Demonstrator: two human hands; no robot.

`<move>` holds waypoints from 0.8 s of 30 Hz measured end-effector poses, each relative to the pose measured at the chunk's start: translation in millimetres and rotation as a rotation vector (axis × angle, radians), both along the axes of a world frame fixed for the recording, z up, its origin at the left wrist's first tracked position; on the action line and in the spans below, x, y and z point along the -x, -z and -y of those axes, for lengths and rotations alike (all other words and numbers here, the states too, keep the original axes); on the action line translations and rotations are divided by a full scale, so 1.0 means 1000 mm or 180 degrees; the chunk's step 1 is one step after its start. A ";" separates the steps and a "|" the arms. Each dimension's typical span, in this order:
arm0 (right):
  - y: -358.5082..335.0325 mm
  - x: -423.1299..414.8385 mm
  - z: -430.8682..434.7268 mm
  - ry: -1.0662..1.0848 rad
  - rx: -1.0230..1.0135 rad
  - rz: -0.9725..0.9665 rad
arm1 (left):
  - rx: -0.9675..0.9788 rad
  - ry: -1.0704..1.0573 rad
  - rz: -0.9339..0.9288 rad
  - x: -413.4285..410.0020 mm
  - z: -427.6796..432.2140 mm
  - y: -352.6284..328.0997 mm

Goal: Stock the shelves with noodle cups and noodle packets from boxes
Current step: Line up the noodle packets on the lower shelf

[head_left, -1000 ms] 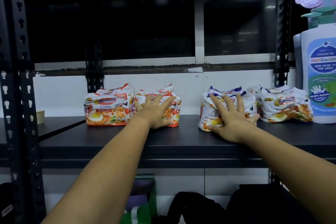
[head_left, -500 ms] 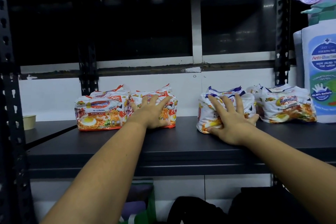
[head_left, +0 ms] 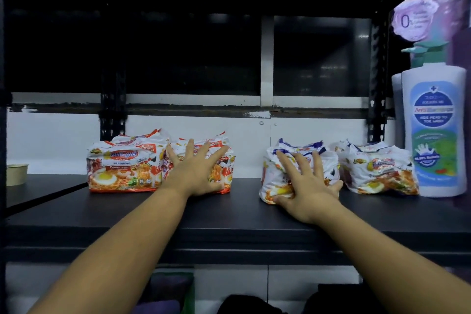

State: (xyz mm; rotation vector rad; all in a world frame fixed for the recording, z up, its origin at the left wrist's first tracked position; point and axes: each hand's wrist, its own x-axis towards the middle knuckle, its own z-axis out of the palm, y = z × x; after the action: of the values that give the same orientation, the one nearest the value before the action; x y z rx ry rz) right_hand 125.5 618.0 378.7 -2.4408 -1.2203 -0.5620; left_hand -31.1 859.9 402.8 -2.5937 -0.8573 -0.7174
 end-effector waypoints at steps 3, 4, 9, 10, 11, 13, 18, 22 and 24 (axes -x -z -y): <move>0.000 0.000 0.001 0.0006 -0.0090 0.0057 | -0.0283 0.0202 0.0217 0.003 0.020 0.000; 0.001 0.000 0.001 -0.0002 -0.0125 0.0054 | -0.0275 0.0349 0.0284 0.004 0.031 0.000; 0.003 -0.001 0.004 -0.0048 -0.0341 0.0042 | 0.0501 0.0951 0.0077 -0.010 0.095 0.015; 0.003 -0.002 0.004 -0.0041 -0.0364 0.0043 | 0.0699 0.0915 -0.0030 -0.013 0.101 0.019; 0.003 -0.003 0.004 -0.0025 -0.0369 0.0043 | 0.0907 0.0879 -0.0116 -0.014 0.104 0.021; 0.001 -0.005 0.004 0.0018 -0.0354 -0.0001 | 0.1269 0.0880 -0.0332 -0.013 0.106 0.019; -0.001 -0.016 0.003 0.0133 -0.0308 -0.0118 | 0.1585 0.1019 -0.0616 -0.002 0.115 0.011; 0.000 -0.031 0.004 0.0179 -0.0224 -0.0166 | 0.1638 0.1045 -0.0584 -0.005 0.111 0.014; 0.000 -0.041 0.004 0.0178 -0.0198 -0.0161 | 0.1693 0.1073 -0.0530 -0.007 0.108 0.015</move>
State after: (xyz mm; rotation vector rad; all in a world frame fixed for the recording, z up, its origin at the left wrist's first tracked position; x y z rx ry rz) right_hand 166.8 614.0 378.5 -2.4284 -1.1015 -0.5421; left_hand -24.4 751.9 387.5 -3.2699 -0.6281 -0.3749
